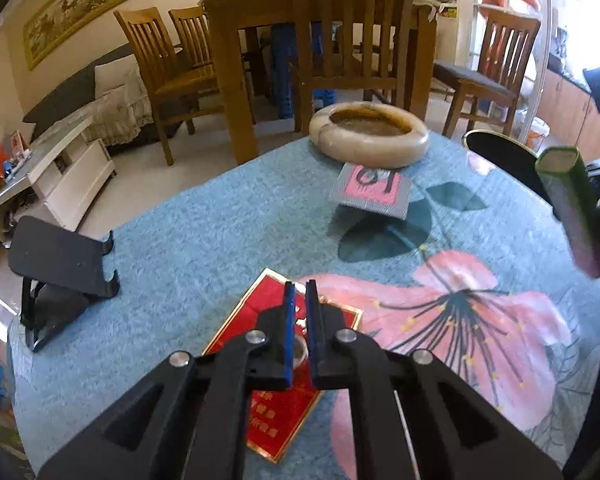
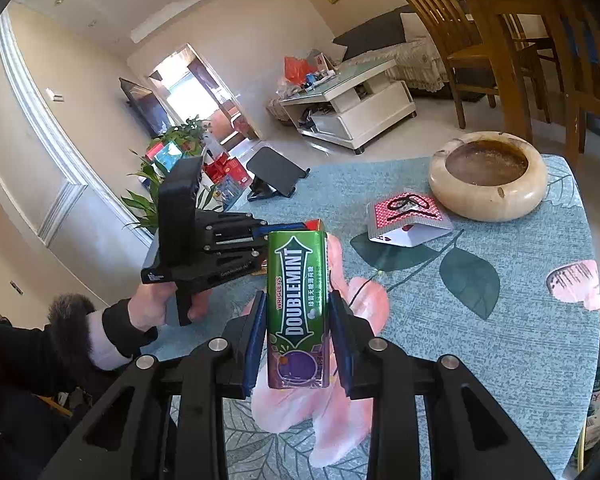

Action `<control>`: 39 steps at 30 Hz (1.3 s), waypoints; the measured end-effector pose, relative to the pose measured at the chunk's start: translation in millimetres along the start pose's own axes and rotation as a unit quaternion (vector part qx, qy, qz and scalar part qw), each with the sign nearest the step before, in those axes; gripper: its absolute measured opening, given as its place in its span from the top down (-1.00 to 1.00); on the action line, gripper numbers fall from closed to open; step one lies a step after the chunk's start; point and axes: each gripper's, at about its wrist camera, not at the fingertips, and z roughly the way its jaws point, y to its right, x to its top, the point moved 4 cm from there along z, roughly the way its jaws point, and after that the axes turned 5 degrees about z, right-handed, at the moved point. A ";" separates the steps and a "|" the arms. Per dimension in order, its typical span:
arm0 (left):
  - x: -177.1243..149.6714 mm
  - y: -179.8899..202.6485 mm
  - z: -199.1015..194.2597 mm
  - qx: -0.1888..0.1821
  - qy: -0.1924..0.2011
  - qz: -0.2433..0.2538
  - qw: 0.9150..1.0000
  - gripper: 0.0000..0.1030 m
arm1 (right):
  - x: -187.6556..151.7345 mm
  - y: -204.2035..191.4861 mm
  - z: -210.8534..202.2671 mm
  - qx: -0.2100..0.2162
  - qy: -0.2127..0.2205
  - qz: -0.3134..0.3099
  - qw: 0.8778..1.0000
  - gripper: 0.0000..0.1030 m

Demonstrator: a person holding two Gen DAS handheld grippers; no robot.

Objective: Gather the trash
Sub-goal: 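Grasp the small paper cup on the red box with the left tool while the right tool holds the gum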

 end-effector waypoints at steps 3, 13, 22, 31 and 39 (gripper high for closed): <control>-2.8 -1.4 -9.4 -0.001 0.012 -0.005 1.000 0.77 | 0.1 -1.1 -0.7 0.002 0.000 -0.003 1.000 0.39; -14.4 -0.4 -24.7 -0.022 0.025 -0.006 0.999 -0.48 | -1.4 -1.1 20.4 -0.028 -0.030 -0.021 0.999 0.39; -21.5 7.5 -16.6 -0.038 -0.001 -0.011 0.999 -0.48 | -15.4 -4.5 55.6 -0.091 -0.086 -0.067 0.990 0.40; -13.3 18.9 -7.8 -0.042 -0.021 -0.005 0.999 0.01 | -17.1 -3.6 56.1 -0.100 -0.083 -0.072 0.989 0.40; -15.4 3.0 -7.0 -0.063 -0.023 -0.071 0.995 0.10 | -17.4 -4.1 54.4 -0.105 -0.079 -0.072 0.989 0.40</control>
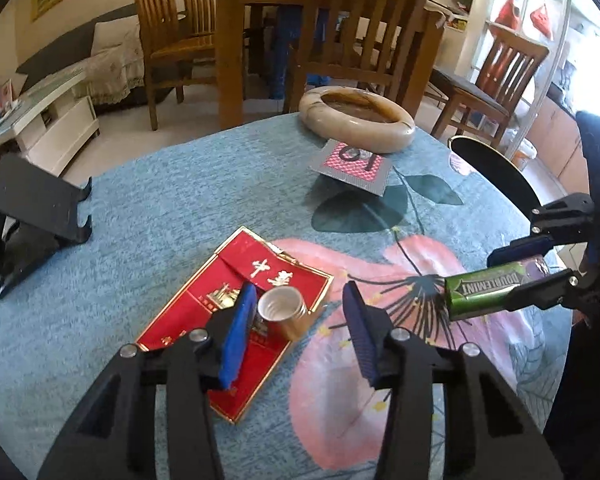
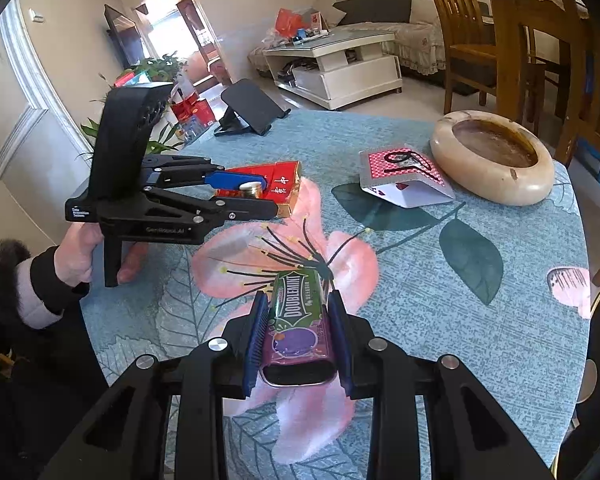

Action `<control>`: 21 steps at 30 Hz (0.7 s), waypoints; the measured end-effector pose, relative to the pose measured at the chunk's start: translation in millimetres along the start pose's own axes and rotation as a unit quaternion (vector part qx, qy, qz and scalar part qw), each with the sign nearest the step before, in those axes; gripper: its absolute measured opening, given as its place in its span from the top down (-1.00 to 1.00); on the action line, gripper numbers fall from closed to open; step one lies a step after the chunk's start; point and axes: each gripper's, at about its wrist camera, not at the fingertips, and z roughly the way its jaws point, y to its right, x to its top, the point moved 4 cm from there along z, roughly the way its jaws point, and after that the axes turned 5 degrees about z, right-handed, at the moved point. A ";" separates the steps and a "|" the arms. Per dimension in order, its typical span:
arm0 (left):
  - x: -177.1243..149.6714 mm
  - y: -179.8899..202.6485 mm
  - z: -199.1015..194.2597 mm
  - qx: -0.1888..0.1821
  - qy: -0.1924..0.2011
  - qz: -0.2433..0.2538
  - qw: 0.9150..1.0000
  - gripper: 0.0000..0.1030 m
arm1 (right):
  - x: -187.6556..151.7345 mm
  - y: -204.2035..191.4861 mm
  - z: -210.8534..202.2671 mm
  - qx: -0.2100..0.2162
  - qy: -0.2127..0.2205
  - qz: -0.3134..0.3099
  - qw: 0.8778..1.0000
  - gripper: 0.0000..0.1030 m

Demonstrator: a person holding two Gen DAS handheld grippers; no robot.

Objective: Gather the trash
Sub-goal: 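Grasp the small paper cup on the red box with the left tool while the right tool holds the gum, then carry the gum pack to the bin and open the right tool while the left tool carries the cup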

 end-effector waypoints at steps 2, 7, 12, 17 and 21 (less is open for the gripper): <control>-0.3 -1.6 -0.3 -0.005 0.001 -0.015 1.000 0.10 | -0.6 -0.7 0.2 0.000 0.000 0.001 1.000 0.40; -1.4 -16.0 -2.4 -0.047 0.013 -0.082 0.995 0.15 | -0.9 -0.2 0.4 0.001 0.000 0.001 1.000 0.40; -7.3 -39.6 0.0 -0.070 0.015 -0.173 0.982 0.58 | 0.0 0.2 1.1 0.002 0.000 0.003 1.000 0.40; -1.6 -14.6 0.2 0.016 -0.001 -0.116 0.993 0.59 | -0.1 0.6 0.4 0.001 0.003 0.003 1.000 0.39; -1.6 -13.9 -4.6 0.043 0.012 -0.115 0.992 0.59 | 0.2 0.6 -2.6 -0.005 0.009 0.001 1.000 0.39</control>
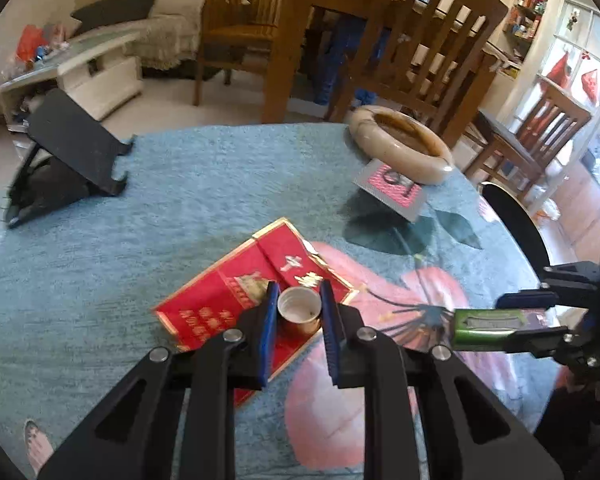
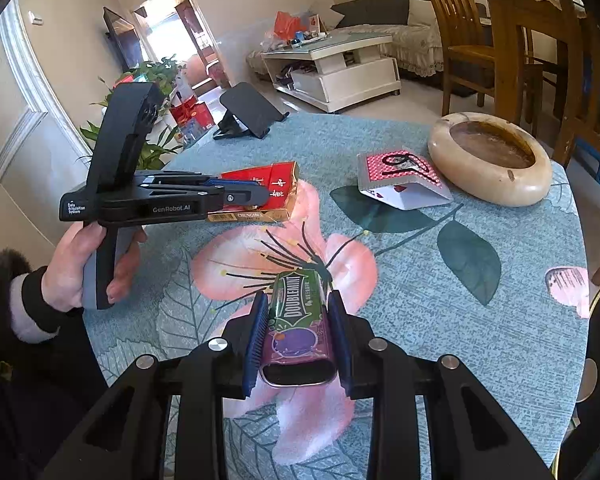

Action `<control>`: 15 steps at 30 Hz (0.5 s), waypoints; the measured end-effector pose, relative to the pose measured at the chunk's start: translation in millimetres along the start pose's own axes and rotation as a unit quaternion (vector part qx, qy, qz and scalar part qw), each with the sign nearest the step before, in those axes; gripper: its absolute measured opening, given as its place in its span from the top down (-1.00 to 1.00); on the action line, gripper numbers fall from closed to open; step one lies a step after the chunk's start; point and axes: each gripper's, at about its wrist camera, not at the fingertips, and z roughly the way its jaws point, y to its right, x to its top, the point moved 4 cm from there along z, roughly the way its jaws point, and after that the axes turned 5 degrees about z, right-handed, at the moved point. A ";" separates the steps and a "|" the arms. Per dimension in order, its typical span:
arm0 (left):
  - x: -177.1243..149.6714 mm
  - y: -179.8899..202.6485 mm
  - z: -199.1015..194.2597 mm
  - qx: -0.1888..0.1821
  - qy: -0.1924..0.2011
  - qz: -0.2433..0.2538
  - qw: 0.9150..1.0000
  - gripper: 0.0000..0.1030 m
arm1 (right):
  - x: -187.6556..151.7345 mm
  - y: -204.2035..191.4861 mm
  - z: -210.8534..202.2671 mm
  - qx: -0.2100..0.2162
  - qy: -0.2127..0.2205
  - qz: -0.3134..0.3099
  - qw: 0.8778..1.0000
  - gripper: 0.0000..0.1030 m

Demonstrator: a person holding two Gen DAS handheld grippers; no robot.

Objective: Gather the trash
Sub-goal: 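Carry the gum pack to the bin and open the right tool while the left tool carries the cup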

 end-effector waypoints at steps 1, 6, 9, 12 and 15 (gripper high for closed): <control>0.1 0.0 -2.5 0.005 0.004 0.002 1.000 0.59 | 0.5 0.0 -2.1 -0.001 0.004 -0.001 1.000 0.39; 14.0 28.7 -25.6 0.064 0.041 0.072 0.995 0.59 | 4.0 1.1 -13.5 -0.018 0.028 -0.001 0.999 0.40; 28.6 59.7 -39.7 0.100 0.064 0.113 0.986 0.59 | 5.0 5.7 -24.5 -0.035 0.042 0.004 0.998 0.40; 39.7 89.7 -49.0 0.119 0.082 0.138 0.980 0.59 | 3.7 13.9 -39.7 -0.074 0.059 0.009 0.995 0.40; 47.1 124.1 -53.5 0.123 0.097 0.163 0.974 0.59 | -3.8 37.8 -71.7 -0.120 0.090 0.034 0.988 0.40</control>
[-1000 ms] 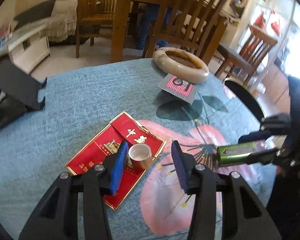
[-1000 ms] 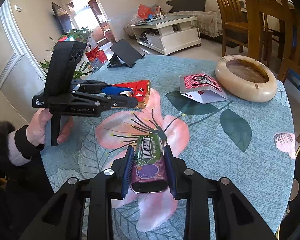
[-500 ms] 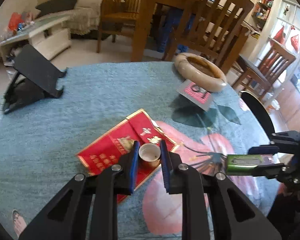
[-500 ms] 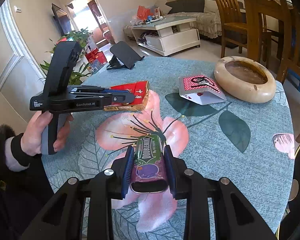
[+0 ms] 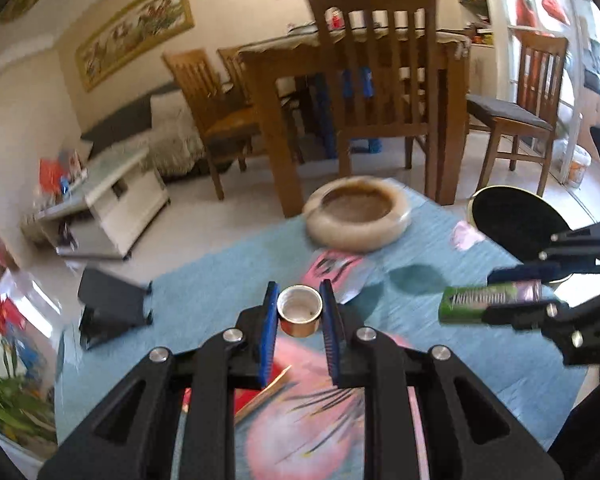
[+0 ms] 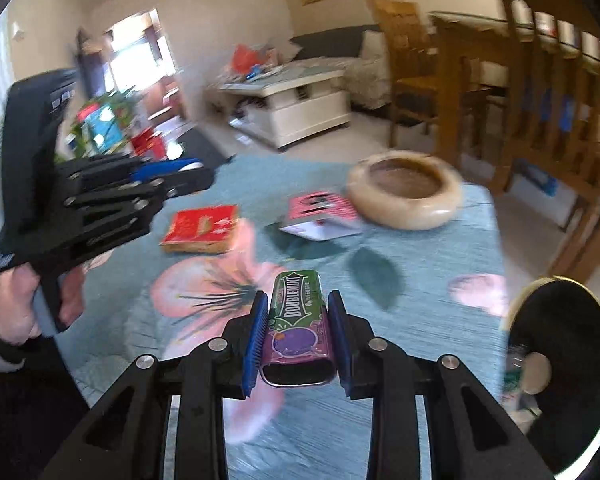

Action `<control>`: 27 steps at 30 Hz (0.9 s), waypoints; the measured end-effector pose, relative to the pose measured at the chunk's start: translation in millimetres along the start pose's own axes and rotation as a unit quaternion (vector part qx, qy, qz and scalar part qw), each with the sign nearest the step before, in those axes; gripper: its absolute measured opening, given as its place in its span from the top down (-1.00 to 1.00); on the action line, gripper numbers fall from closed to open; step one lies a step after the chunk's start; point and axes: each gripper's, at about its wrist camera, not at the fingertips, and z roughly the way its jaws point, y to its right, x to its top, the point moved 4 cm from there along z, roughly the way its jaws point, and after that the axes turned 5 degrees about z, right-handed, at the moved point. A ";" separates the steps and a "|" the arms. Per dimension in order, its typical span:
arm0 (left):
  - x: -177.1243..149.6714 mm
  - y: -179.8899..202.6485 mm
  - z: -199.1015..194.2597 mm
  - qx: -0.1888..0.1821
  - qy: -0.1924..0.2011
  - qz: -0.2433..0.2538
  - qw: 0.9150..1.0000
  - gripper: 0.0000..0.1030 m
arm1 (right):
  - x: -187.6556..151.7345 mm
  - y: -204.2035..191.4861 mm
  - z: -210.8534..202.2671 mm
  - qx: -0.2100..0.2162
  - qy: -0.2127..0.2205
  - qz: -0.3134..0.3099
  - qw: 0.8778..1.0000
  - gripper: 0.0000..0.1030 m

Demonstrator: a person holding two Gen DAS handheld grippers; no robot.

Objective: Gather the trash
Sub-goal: 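Carry the gum pack to the bin and open the right tool while the left tool carries the cup, then open the left tool over the black bin to drop the paper cup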

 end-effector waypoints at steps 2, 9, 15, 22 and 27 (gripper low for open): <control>11.4 18.4 -2.1 -0.007 0.009 0.012 1.000 0.59 | 1.0 25.4 -18.1 -0.034 0.020 0.018 0.999 0.40; 51.0 97.0 2.5 -0.042 0.031 0.055 0.997 0.59 | -1.5 134.6 -73.4 -0.163 0.069 0.105 0.979 0.40; 73.3 157.5 16.7 -0.064 0.034 0.091 0.993 0.59 | -21.1 191.8 -64.4 -0.220 0.068 0.173 0.958 -0.52; 91.6 223.0 37.8 -0.096 0.029 0.127 0.987 0.59 | -37.8 225.1 -141.1 -0.260 0.202 0.251 0.910 -0.88; 110.0 272.7 55.8 -0.127 0.024 0.156 0.979 0.59 | -71.5 256.5 -199.6 -0.287 0.288 0.350 0.844 -0.94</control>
